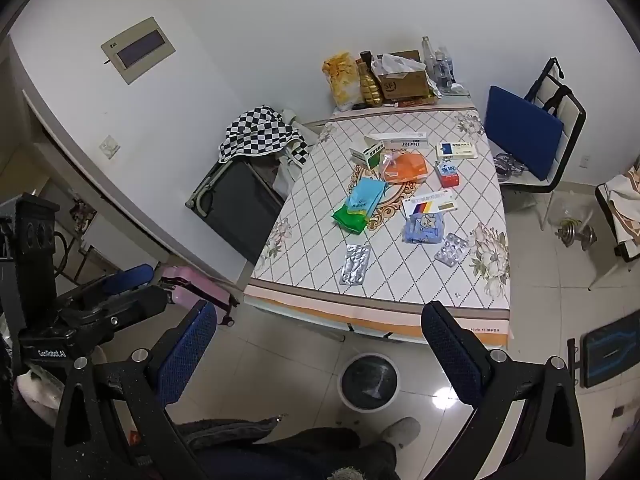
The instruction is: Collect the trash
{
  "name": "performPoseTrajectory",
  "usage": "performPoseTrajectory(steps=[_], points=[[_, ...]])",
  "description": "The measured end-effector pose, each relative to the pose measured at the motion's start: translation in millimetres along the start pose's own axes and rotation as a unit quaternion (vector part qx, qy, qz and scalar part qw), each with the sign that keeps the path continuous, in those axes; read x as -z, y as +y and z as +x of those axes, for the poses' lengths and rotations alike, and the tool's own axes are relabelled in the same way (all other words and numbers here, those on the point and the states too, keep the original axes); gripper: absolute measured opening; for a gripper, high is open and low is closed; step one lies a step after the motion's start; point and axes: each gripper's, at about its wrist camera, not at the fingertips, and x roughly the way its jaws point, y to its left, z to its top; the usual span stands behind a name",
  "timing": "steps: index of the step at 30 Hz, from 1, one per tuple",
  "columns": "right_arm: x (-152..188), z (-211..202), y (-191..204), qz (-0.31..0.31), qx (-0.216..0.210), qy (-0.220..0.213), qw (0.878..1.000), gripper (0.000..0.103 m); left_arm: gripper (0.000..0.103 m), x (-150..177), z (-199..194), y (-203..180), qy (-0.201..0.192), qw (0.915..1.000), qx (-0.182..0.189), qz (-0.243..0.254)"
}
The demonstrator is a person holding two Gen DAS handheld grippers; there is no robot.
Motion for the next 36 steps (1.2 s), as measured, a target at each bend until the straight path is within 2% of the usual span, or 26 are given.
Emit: performPoseTrajectory(steps=[7, 14, 21, 36], points=[[3, 3, -3, 0.0, -0.001, 0.002, 1.0, 0.103, 0.103, 0, 1, -2, 0.002, 1.0, -0.001, 0.003], [-8, 1, 6, -0.001, 0.0, 0.001, 1.0, 0.103, 0.103, -1, 2, -5, 0.0, 1.0, 0.001, 0.004], [6, 7, 12, -0.01, 0.0, 0.0, 1.0, 0.103, 0.103, 2, 3, 0, 0.0, 1.0, 0.0, 0.001], [6, 11, 18, -0.019, 0.001, 0.004, 1.0, 0.103, 0.103, 1, -3, 1, 0.0, 1.0, 0.002, 0.002]])
